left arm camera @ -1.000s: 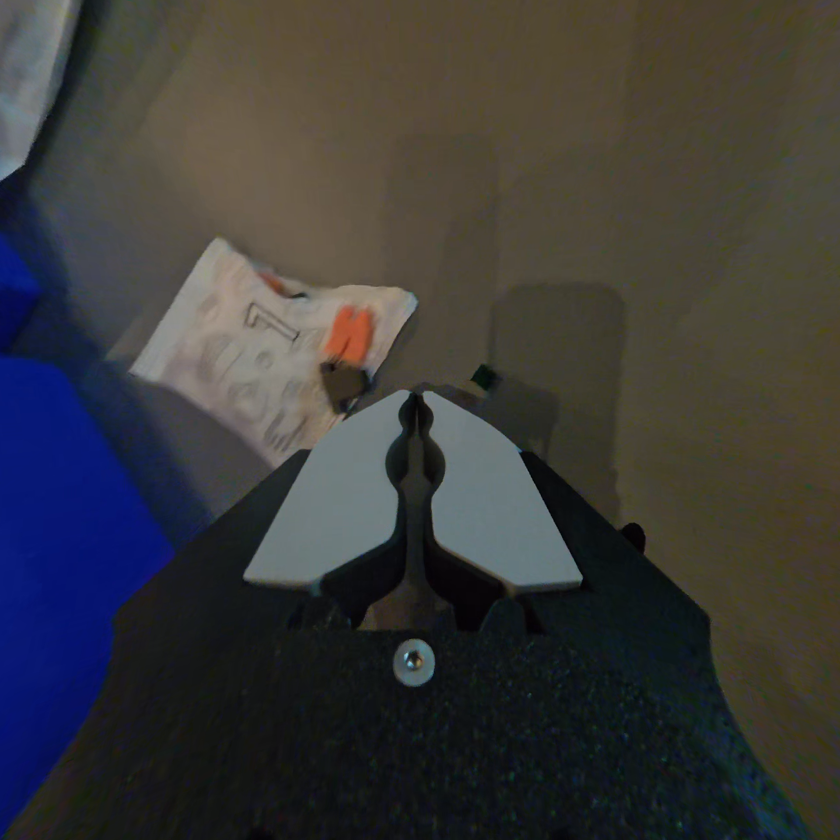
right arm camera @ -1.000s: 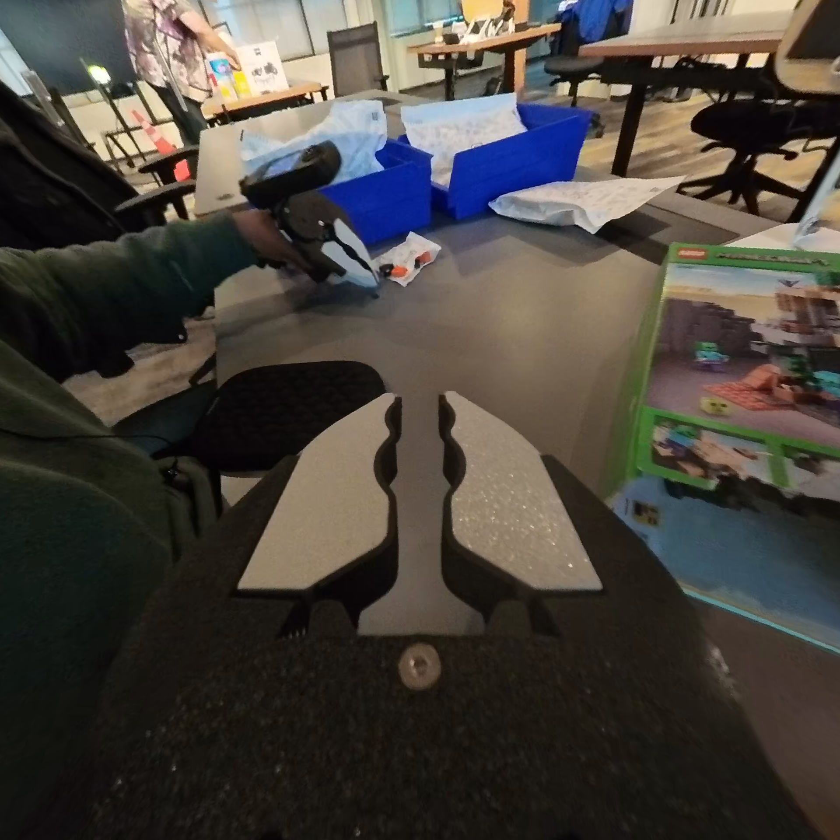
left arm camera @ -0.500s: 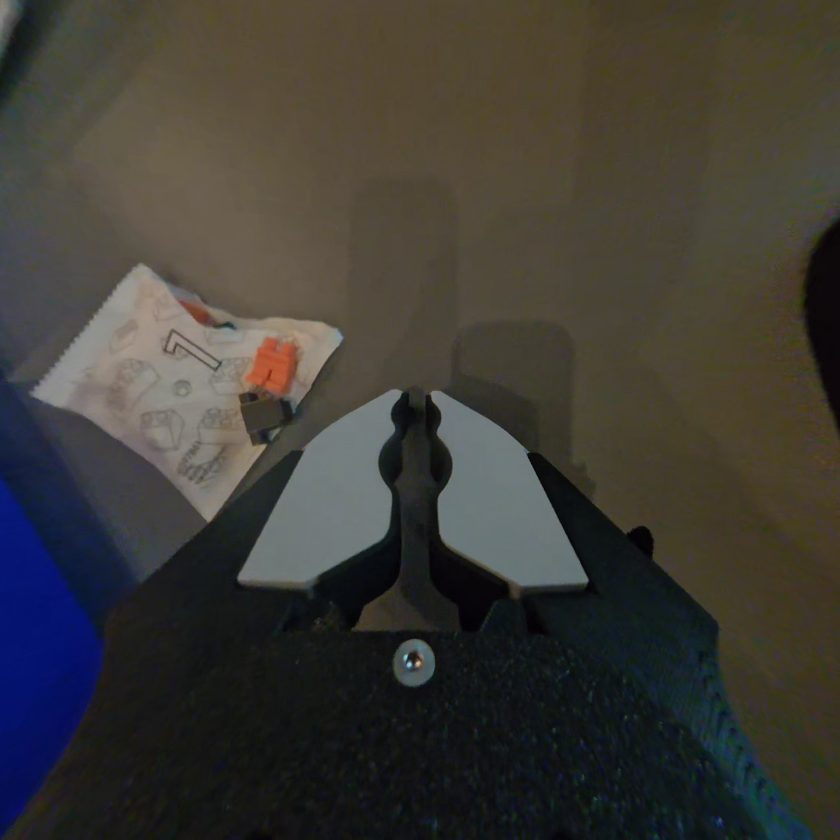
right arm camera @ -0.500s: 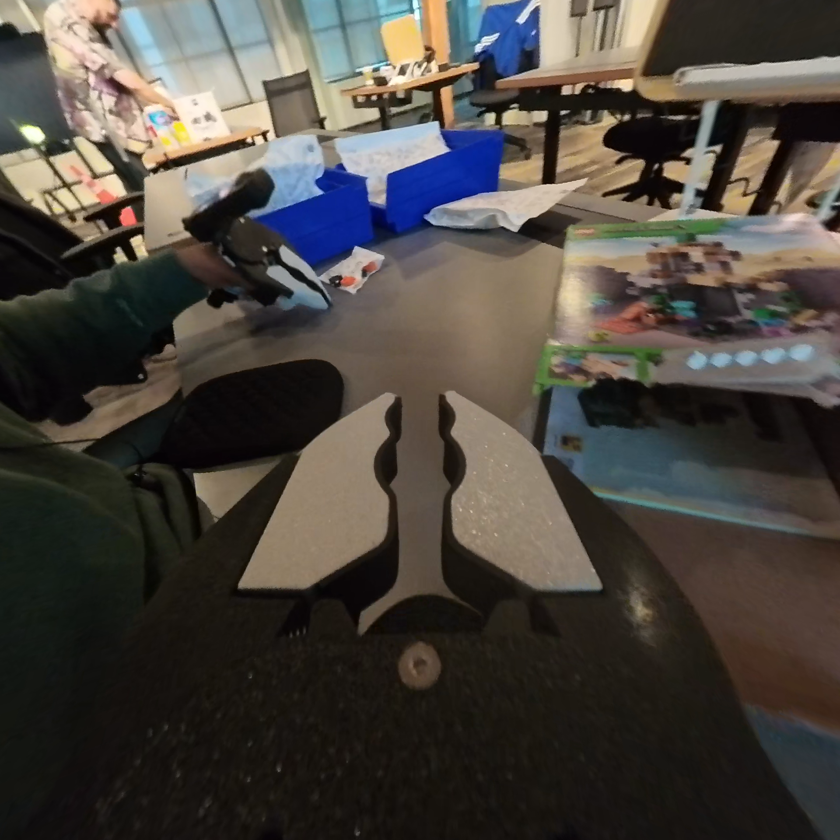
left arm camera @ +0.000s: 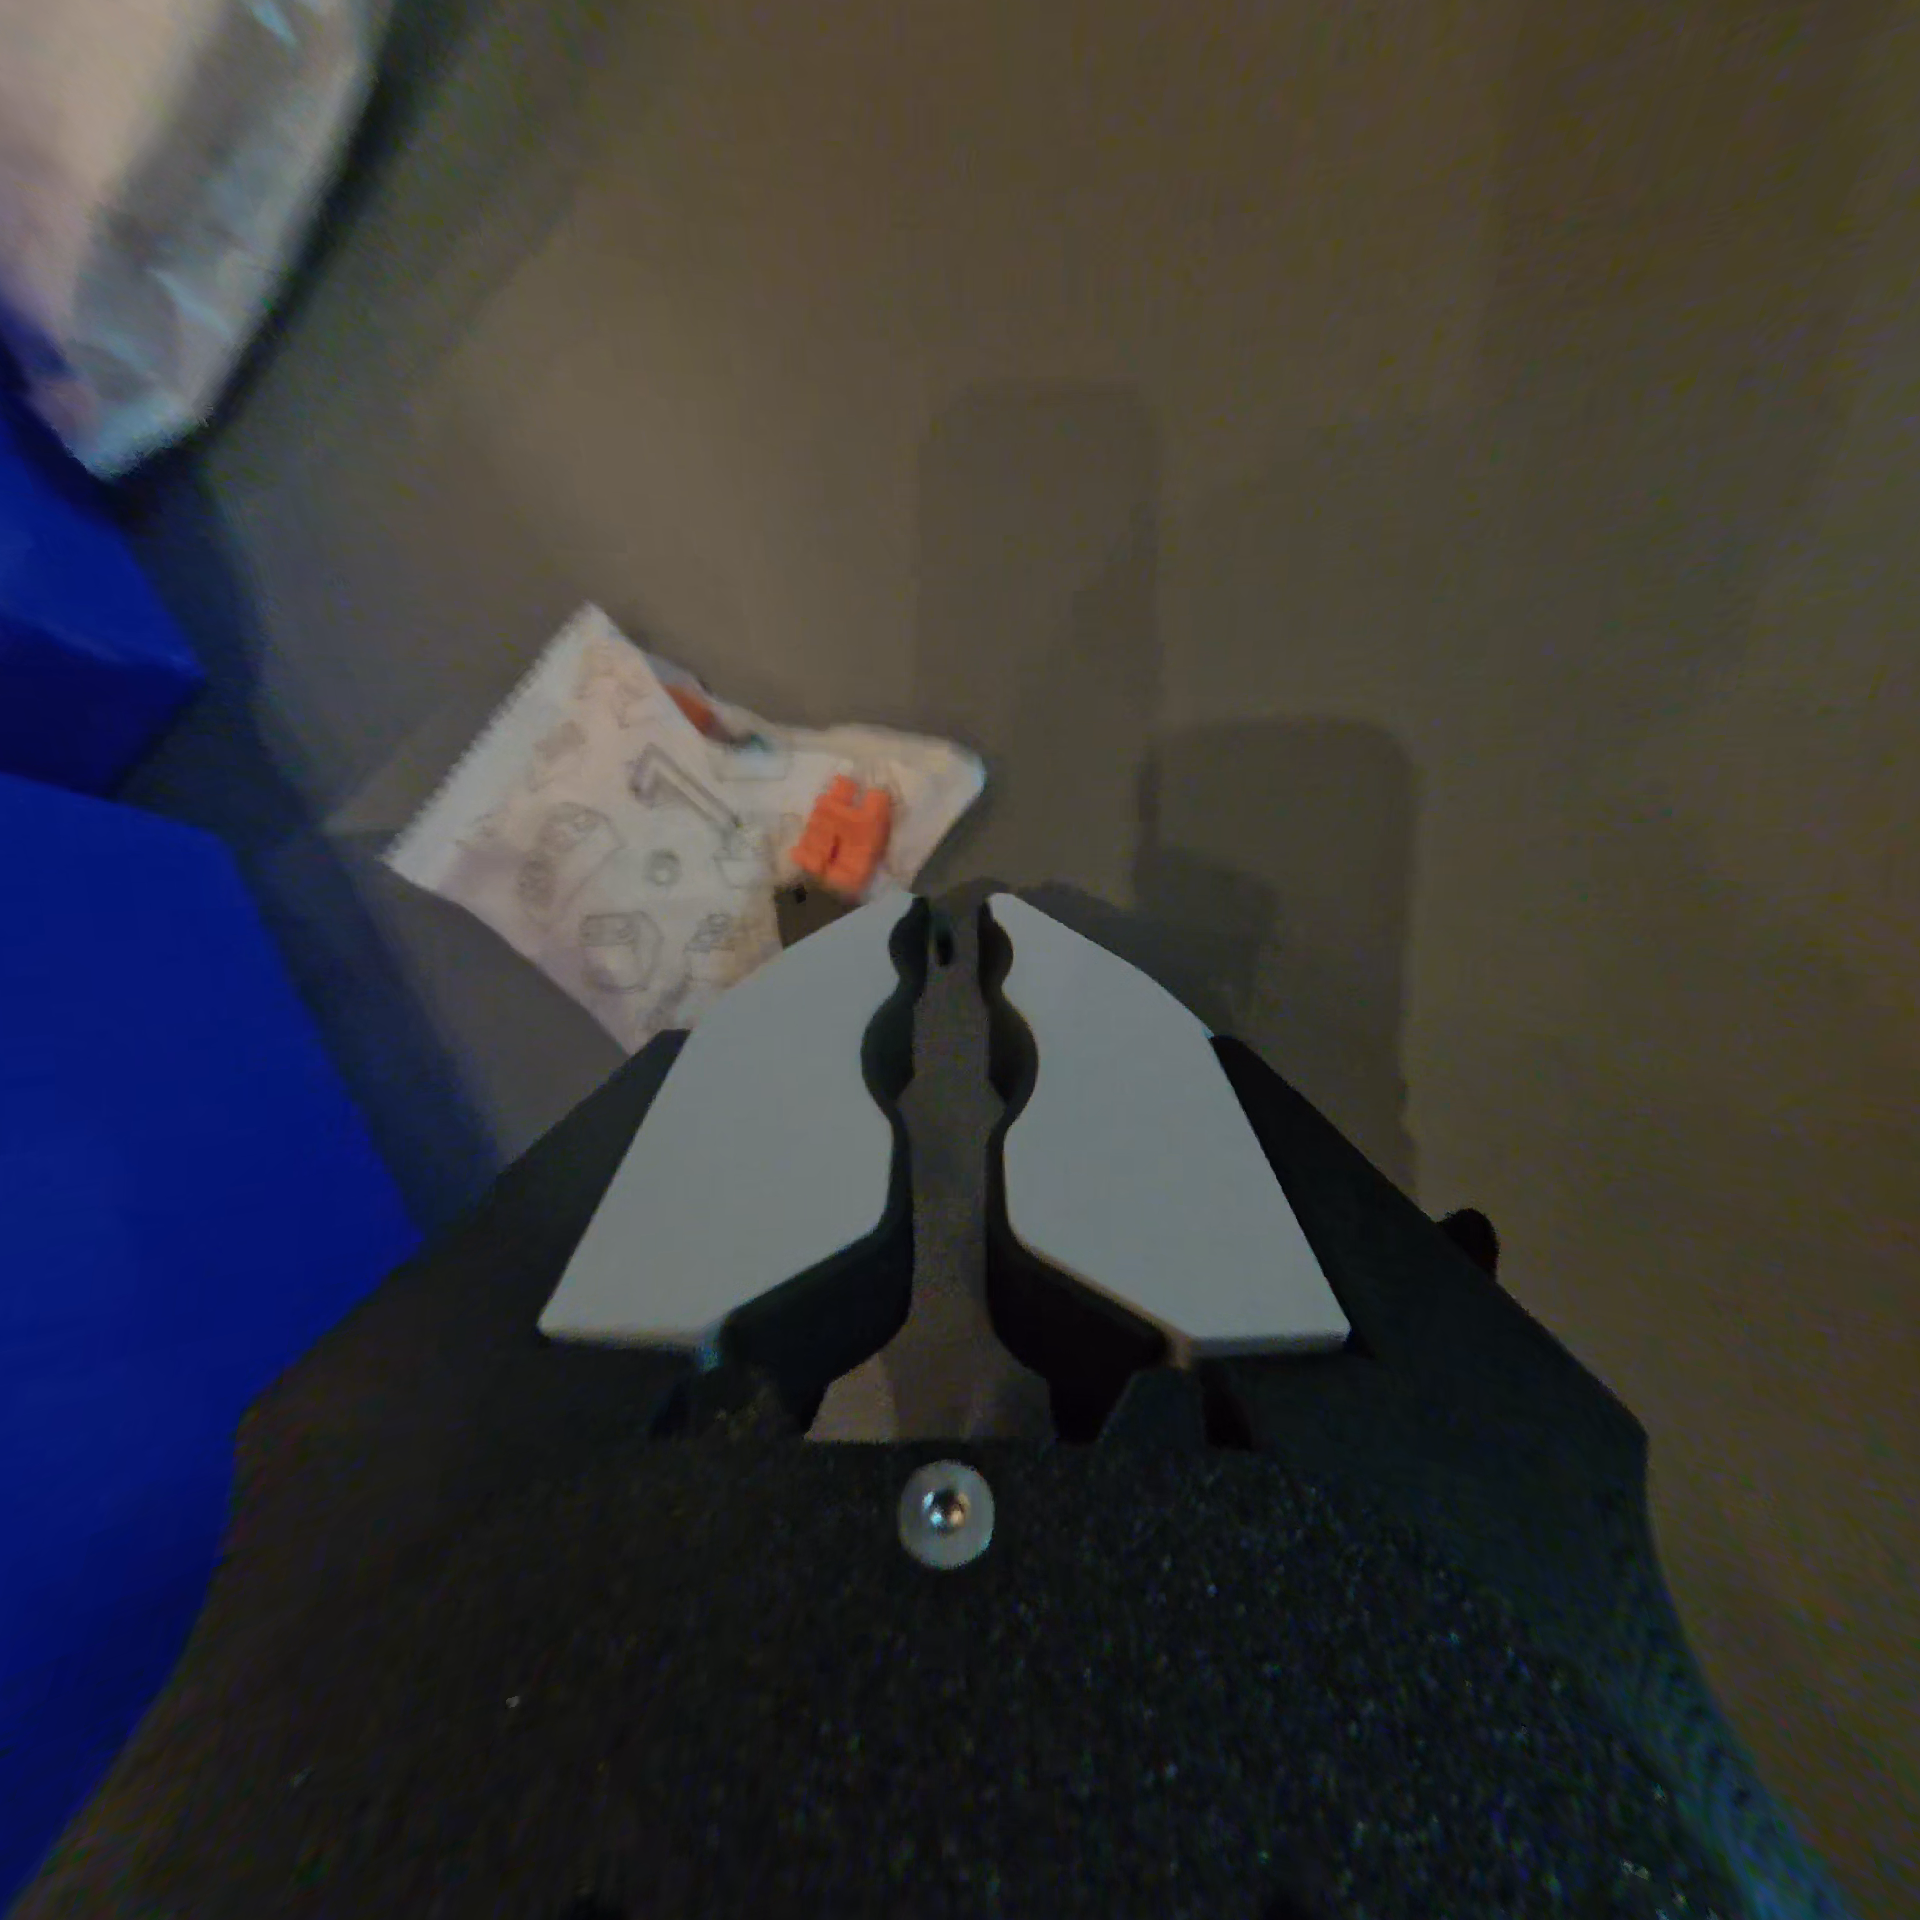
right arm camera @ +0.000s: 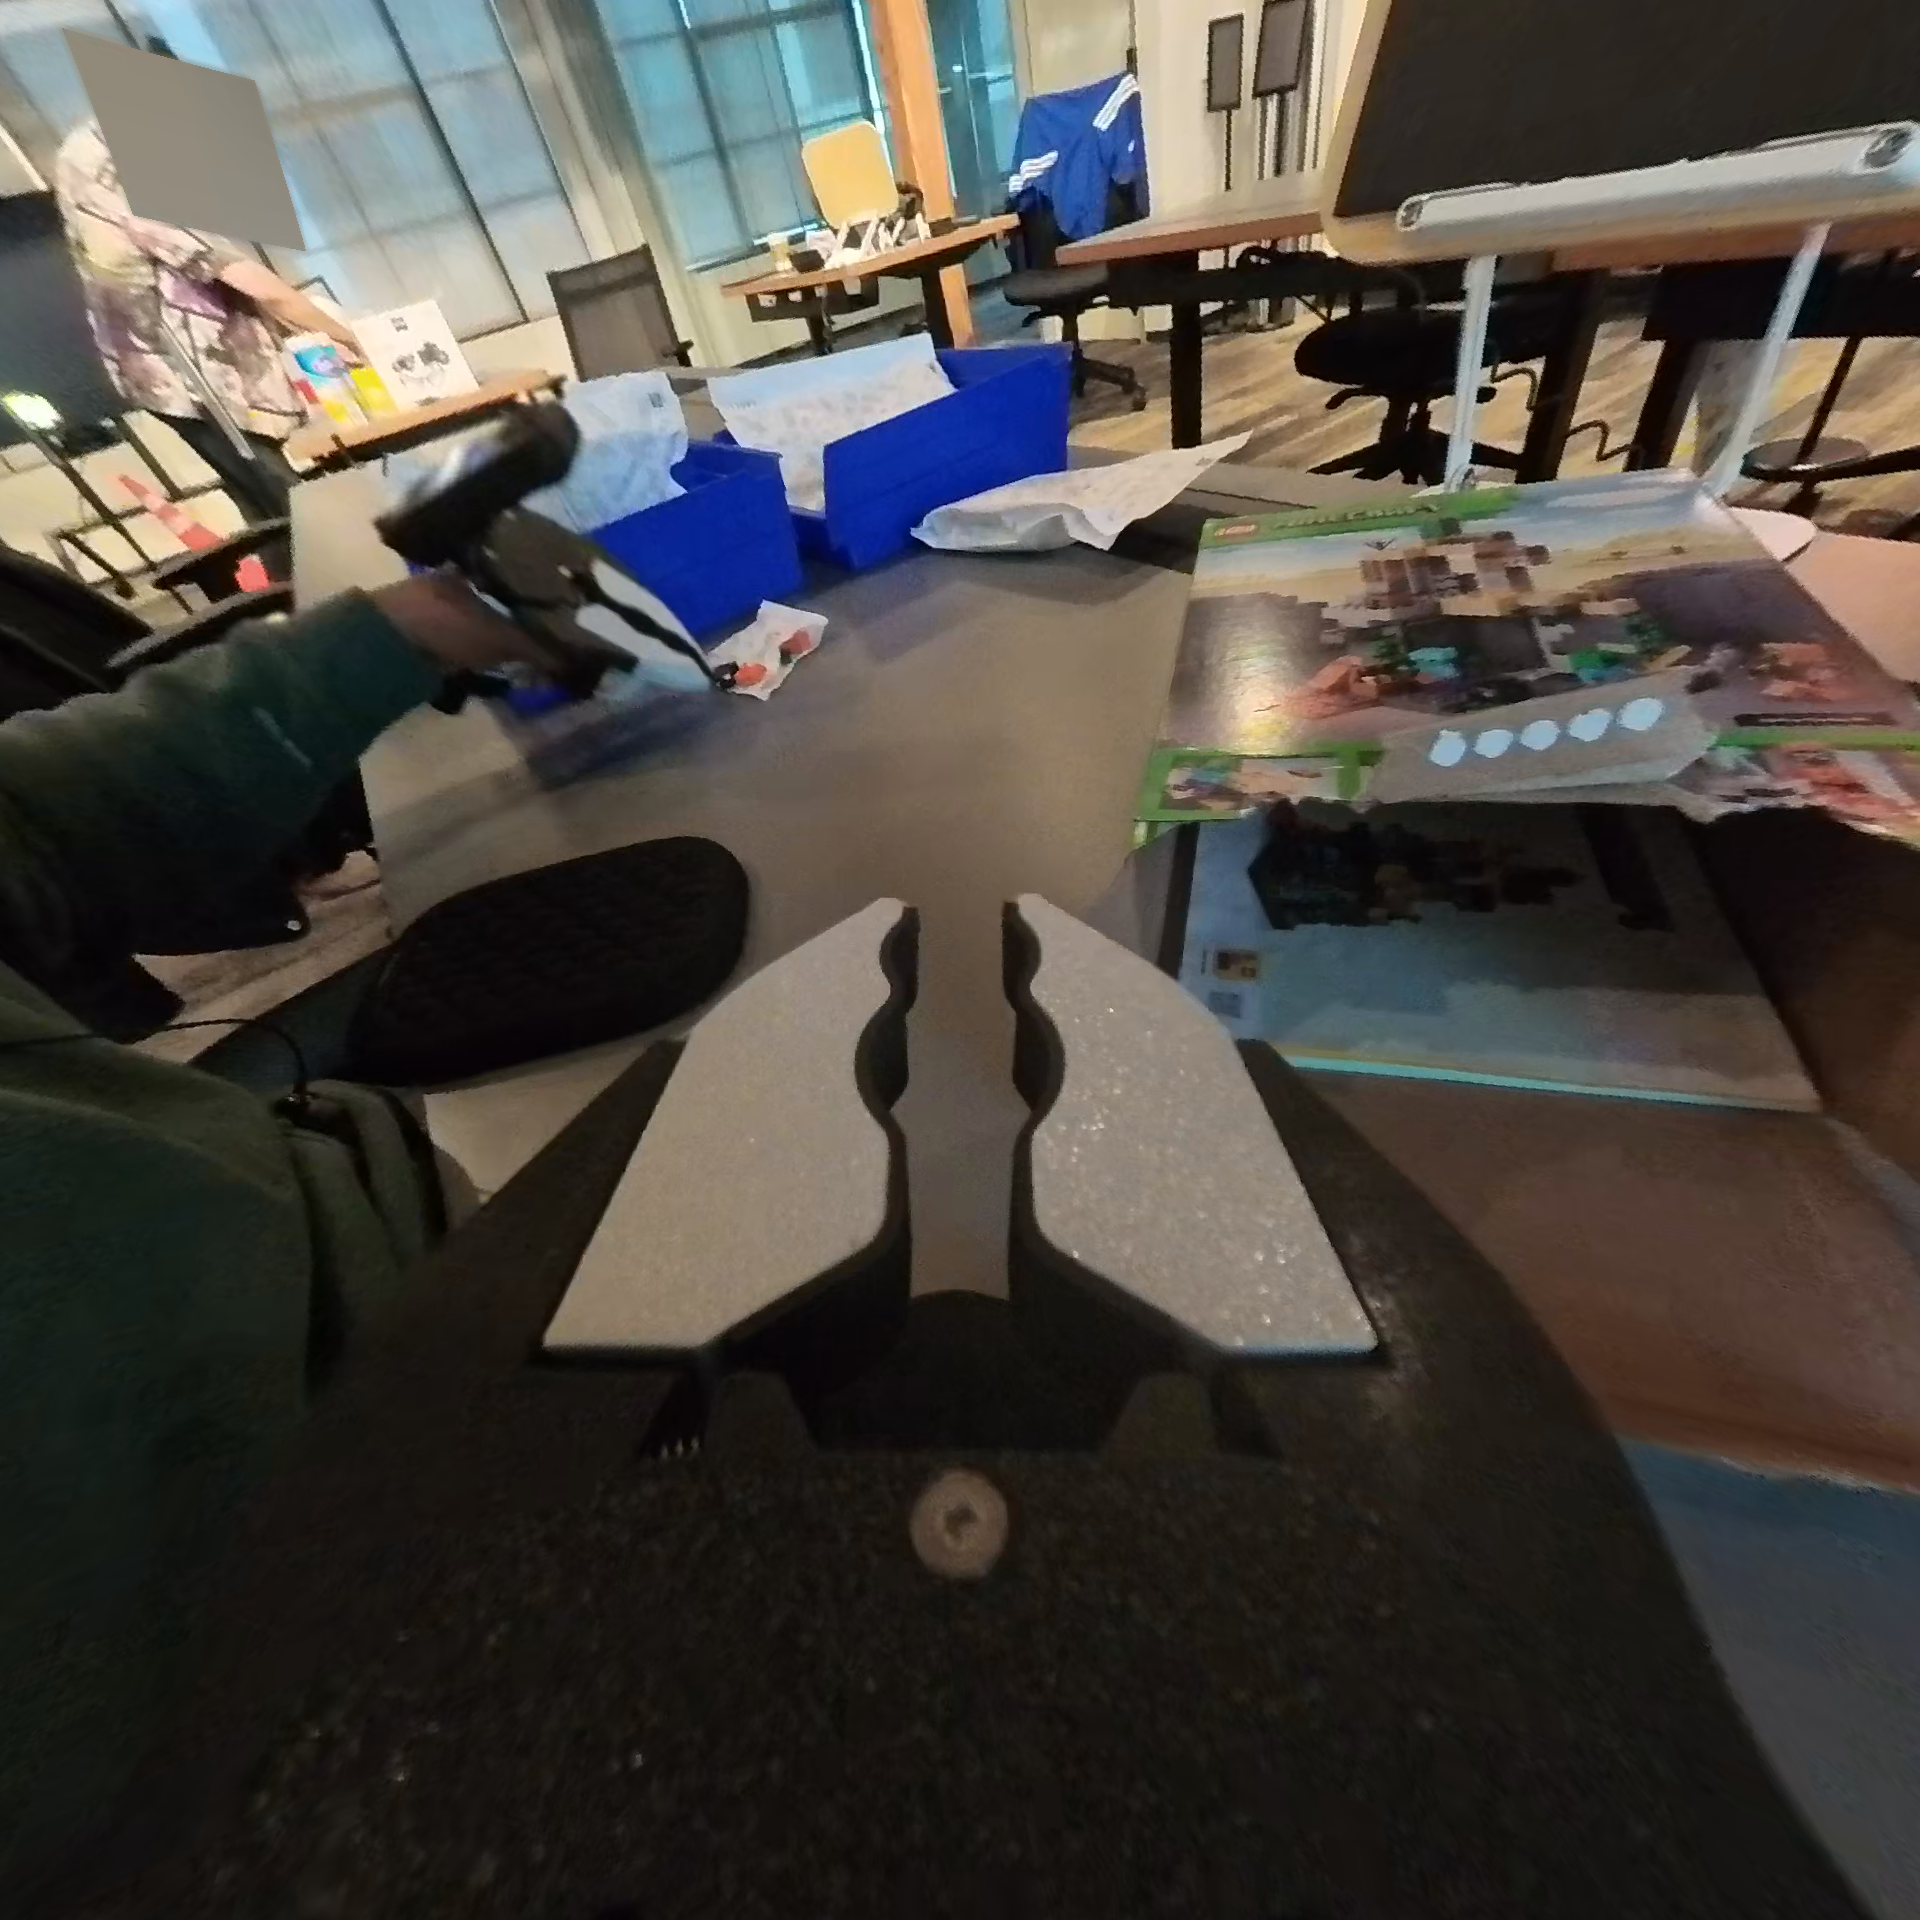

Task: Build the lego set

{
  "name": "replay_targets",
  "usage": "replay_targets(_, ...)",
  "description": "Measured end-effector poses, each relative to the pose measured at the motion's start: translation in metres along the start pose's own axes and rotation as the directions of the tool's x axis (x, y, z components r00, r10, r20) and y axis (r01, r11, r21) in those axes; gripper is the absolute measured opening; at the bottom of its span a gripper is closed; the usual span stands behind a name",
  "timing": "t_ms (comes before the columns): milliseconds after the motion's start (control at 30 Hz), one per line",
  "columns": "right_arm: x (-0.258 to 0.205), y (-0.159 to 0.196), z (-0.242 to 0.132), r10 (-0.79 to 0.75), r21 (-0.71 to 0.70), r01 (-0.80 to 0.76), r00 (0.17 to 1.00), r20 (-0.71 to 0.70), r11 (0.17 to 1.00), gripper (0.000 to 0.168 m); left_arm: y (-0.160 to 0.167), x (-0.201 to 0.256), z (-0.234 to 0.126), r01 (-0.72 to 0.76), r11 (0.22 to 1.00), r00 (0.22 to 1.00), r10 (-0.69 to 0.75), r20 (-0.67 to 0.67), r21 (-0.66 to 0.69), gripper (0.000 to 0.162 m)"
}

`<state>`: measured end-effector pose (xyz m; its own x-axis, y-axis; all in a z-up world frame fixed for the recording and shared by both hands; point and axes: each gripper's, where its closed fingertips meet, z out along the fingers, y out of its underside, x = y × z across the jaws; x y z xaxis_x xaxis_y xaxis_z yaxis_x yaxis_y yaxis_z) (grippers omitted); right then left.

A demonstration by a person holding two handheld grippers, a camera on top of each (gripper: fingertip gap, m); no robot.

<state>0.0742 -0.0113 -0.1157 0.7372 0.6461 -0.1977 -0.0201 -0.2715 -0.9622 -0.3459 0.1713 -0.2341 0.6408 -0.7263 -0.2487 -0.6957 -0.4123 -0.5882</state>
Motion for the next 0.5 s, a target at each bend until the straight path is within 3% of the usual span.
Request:
replay_targets(167, 0.014, 0.004, -0.004, 0.001, -0.012, -0.002, 1.0, -0.031, 1.0, 0.015, -0.034, 0.013, -0.005, -0.033, 0.999, 0.999, 0.032, 0.037, 0.042, 0.038)
replay_targets(333, 0.025, 0.011, -0.011, -0.015, -0.049, 0.012, 0.999, -0.051, 0.999, 0.015, -0.073, 0.045, -0.012, -0.073, 0.985, 0.997, 0.077, -0.022, 0.154, 0.033)
replay_targets(500, 0.053, 0.031, 0.003, -0.088, -0.217, 0.075, 0.995, -0.048, 0.973, 0.016, -0.133, 0.136, -0.031, -0.112, 0.927, 0.957, 0.198, -0.213, 0.357, 0.02)
